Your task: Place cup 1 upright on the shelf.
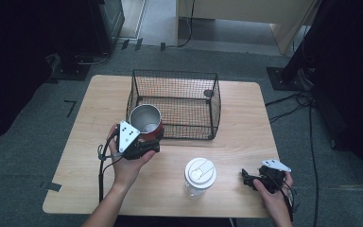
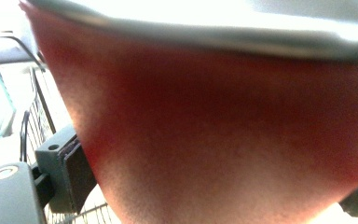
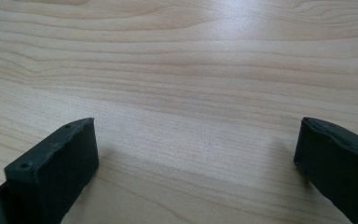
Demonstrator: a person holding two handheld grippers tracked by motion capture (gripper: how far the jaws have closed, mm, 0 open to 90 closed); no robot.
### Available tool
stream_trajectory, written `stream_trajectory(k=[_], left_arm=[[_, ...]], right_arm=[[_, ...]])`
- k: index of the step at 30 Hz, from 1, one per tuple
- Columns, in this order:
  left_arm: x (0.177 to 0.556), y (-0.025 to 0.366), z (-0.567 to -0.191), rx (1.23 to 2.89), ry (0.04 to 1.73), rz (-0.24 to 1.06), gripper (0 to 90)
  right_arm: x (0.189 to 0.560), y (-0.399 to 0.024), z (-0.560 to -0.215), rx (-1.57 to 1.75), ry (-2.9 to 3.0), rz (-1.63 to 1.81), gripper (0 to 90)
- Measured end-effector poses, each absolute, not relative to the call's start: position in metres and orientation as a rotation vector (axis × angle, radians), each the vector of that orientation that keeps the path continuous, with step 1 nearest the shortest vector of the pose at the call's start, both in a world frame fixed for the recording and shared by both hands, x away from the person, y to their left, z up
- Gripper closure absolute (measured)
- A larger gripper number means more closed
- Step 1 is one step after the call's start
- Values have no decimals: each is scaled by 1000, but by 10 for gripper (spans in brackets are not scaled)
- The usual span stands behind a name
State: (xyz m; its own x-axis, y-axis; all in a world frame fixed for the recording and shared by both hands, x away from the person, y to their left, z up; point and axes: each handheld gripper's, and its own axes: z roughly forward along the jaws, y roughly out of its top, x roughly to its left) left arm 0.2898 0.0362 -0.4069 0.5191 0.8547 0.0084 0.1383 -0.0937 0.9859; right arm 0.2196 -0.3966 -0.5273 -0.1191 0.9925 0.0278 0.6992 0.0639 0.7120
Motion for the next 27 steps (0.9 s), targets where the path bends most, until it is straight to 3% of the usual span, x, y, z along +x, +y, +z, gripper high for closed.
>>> stream_trajectory(k=[14, 27], left_arm=[[341, 18, -398, 1510, 924, 800, 80], [383, 0, -401, 1595, 972, 790, 80]], right_arm=[[220, -397, -527, 1681, 1871, 814, 0], [220, -397, -527, 1681, 1871, 815, 0]])
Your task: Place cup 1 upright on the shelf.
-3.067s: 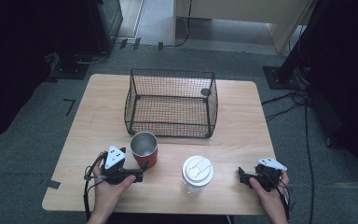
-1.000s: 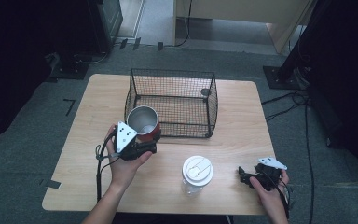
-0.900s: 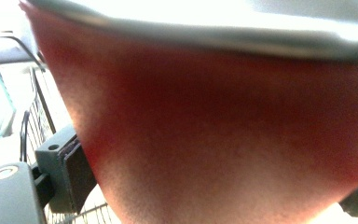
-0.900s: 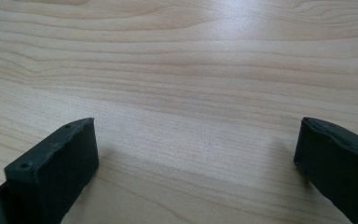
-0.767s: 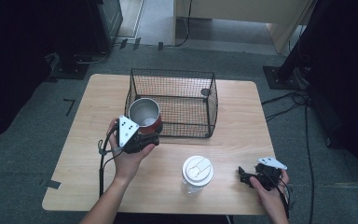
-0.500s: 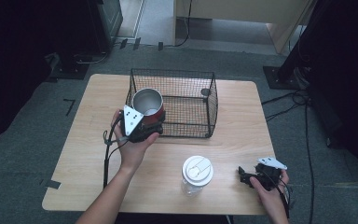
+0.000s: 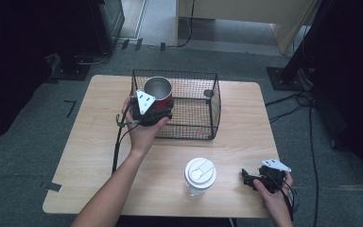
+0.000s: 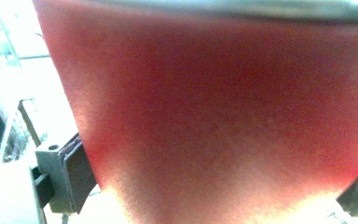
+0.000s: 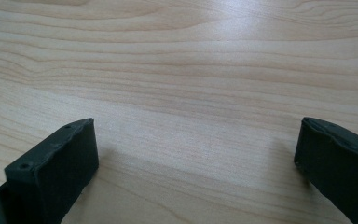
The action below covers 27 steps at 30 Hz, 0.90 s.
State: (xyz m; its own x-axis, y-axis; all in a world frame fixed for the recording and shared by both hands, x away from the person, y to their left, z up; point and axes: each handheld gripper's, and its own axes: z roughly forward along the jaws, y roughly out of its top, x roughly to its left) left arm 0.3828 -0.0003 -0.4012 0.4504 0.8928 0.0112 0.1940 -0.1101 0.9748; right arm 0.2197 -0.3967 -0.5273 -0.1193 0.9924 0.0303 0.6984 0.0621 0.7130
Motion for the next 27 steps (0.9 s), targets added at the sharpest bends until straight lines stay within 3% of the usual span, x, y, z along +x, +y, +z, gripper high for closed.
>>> stream_trajectory(k=[27], left_arm=[[422, -5, -425, 1876, 1180, 640, 80]], right_arm=[[220, -397, -527, 1675, 1878, 817, 0]])
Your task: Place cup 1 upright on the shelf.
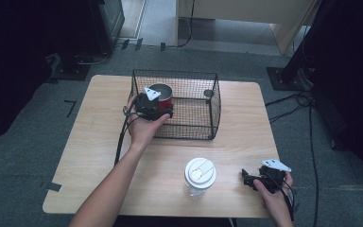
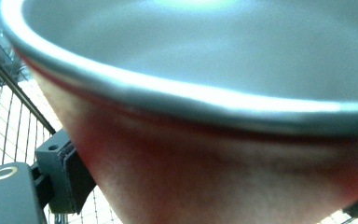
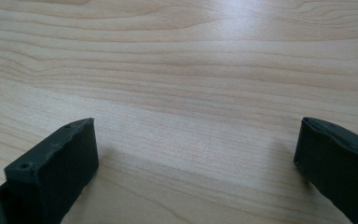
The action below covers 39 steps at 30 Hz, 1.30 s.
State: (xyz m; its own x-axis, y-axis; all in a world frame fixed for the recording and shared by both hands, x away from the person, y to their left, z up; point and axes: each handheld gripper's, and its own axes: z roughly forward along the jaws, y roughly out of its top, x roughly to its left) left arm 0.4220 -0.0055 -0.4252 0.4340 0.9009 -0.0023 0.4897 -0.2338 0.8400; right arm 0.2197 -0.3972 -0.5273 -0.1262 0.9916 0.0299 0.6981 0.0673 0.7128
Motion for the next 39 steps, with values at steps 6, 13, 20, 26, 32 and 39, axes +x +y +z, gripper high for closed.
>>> stream_trajectory(k=[6, 13, 20, 26, 32, 39], left_arm=[[427, -4, -427, 1928, 1216, 618, 80], [430, -9, -428, 2010, 1242, 621, 80], [431, -14, -429, 2084, 1257, 634, 79], [430, -17, -430, 2154, 1259, 640, 79], [430, -16, -432, 2182, 1277, 634, 78], [428, -14, -433, 2190, 1294, 624, 77]], right_arm=[[220, -397, -527, 1675, 1878, 817, 0], [220, -397, -527, 1675, 1878, 817, 0], [220, -397, -527, 1676, 1878, 817, 0], [220, -397, -527, 1675, 1878, 817, 0], [220, -397, -527, 1676, 1878, 816, 0], [220, -397, -527, 1676, 1878, 816, 0]])
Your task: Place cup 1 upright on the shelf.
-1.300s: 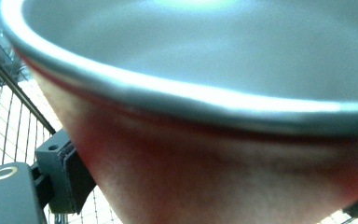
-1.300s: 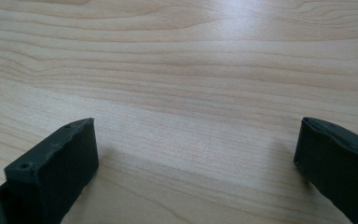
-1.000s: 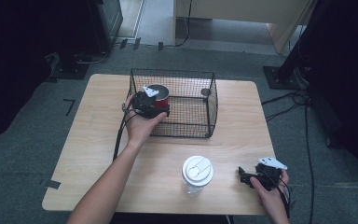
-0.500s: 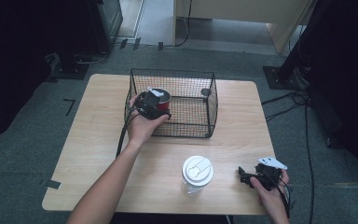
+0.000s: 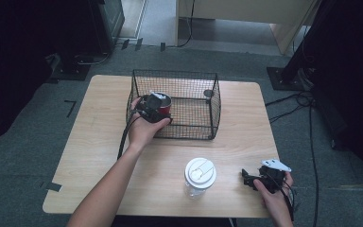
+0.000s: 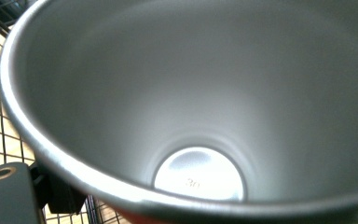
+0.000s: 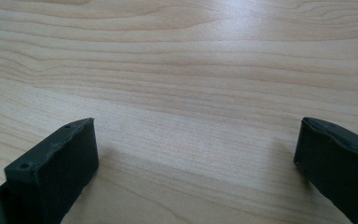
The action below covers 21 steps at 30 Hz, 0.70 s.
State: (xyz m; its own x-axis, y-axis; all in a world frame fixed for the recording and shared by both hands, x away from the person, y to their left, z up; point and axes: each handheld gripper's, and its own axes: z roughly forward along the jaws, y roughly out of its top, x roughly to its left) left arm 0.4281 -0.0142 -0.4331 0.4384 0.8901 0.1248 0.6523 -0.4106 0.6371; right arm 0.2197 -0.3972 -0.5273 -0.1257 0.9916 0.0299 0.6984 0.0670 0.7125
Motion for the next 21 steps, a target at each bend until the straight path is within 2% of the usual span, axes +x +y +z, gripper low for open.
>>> stream_trajectory(k=[8, 15, 21], left_arm=[[421, -12, -435, 2174, 1297, 665, 63], [413, -8, -432, 2134, 1287, 684, 2], [405, -9, -423, 2097, 1256, 712, 0]], right_arm=[[220, -397, -527, 1676, 1878, 816, 0], [220, -397, -527, 1675, 1879, 816, 0], [220, -397, -527, 1674, 1880, 815, 0]])
